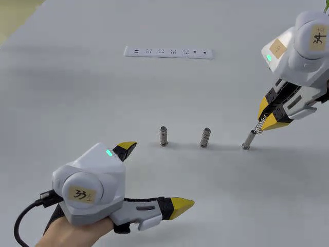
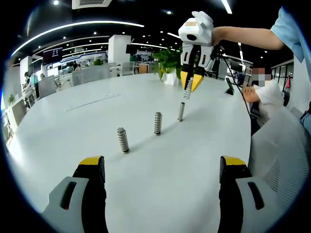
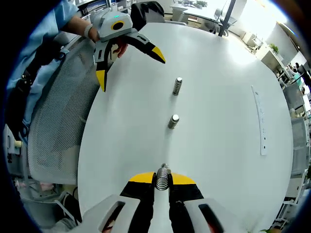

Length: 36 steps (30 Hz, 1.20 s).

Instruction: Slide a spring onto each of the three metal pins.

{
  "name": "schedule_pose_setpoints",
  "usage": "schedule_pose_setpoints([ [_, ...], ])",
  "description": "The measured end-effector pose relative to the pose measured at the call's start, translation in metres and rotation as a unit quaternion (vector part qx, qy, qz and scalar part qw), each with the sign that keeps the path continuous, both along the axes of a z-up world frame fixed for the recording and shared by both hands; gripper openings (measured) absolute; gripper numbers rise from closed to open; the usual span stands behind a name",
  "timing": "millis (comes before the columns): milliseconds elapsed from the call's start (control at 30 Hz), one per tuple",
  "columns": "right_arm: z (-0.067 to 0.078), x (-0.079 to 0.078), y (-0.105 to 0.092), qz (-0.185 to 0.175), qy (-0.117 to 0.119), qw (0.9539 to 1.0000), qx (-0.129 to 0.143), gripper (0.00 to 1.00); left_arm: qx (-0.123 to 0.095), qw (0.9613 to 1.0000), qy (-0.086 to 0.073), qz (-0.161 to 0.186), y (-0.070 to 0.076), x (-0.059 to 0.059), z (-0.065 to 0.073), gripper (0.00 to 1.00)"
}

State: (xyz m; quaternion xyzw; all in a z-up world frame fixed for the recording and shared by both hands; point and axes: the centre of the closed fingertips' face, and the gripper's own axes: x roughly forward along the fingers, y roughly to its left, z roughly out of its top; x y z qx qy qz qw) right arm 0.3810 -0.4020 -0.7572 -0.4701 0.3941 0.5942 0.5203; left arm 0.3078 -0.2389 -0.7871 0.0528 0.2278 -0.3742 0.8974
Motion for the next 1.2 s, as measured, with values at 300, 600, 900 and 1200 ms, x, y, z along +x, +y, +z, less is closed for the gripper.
schedule_pose_setpoints([
  [300, -0.009, 0.006, -0.001, 0.003, -0.002, 0.9999, -0.009, 0.07, -0.002, 1.0, 0.005, -0.001, -0.001, 0.0, -0.003, 0.97],
  [600, -0.014, 0.007, 0.0, 0.003, 0.005, 0.9999, -0.012, 0.07, -0.002, 0.9999, 0.01, 0.001, 0.0, 0.0, -0.006, 0.96],
  [900, -0.022, 0.007, -0.002, 0.006, 0.007, 0.9998, -0.02, 0.07, -0.004, 0.9999, 0.015, 0.002, 0.0, 0.0, -0.008, 0.95],
  [1200, -0.035, 0.007, 0.0, 0.009, 0.01, 0.9996, -0.026, 0.07, -0.004, 0.9999, 0.016, 0.005, 0.002, 0.001, -0.008, 0.94],
])
